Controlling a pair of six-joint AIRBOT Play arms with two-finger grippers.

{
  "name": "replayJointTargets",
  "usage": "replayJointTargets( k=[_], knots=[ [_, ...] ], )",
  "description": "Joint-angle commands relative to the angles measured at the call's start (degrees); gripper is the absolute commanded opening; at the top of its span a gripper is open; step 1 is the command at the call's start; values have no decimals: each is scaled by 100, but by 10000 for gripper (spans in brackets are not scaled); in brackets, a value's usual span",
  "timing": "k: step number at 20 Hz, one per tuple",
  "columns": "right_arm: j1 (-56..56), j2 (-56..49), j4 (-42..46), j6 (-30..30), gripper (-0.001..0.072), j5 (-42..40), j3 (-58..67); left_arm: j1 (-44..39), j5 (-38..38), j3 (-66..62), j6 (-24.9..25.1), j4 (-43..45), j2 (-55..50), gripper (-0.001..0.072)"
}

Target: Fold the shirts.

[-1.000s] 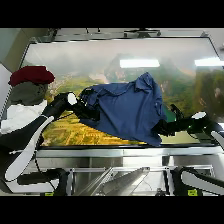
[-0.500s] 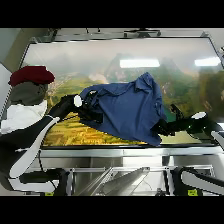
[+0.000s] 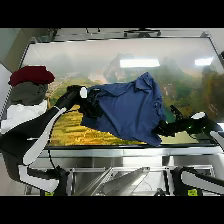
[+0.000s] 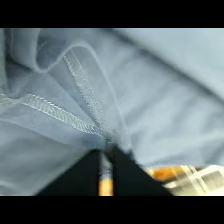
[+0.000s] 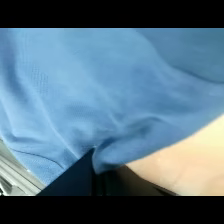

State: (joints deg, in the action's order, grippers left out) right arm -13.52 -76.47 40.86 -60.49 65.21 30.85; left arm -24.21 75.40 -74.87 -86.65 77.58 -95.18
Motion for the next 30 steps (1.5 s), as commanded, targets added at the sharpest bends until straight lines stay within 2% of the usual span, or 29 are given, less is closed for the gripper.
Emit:
replayJointTargets(
  k=[1,2,3,10,13,17,22,26,30],
  knots=[
    [2,11,-105,52,70,122,9,7,271,-317,-44,28,-35,27],
    [2,9,-105,52,64,120,9,7,284,-313,-42,28,-35,28],
    [-2,11,-107,52,25,120,9,7,313,-313,-44,20,-35,28],
    [-197,13,-98,70,24,125,76,103,621,-313,63,-262,-33,27],
    [-793,13,-90,50,24,321,269,496,970,-313,157,-258,9,27],
    [-1856,11,-81,55,24,629,555,1432,1034,-313,245,-289,505,27],
    [-2293,7,-81,258,24,619,629,2472,1491,-46,957,-1432,608,27],
    [-2293,-2,-37,374,24,595,629,2852,1434,984,1488,-1458,601,27],
    [-2291,-2,4,374,24,601,629,3353,1178,1589,1731,-1467,605,28]
  ],
)
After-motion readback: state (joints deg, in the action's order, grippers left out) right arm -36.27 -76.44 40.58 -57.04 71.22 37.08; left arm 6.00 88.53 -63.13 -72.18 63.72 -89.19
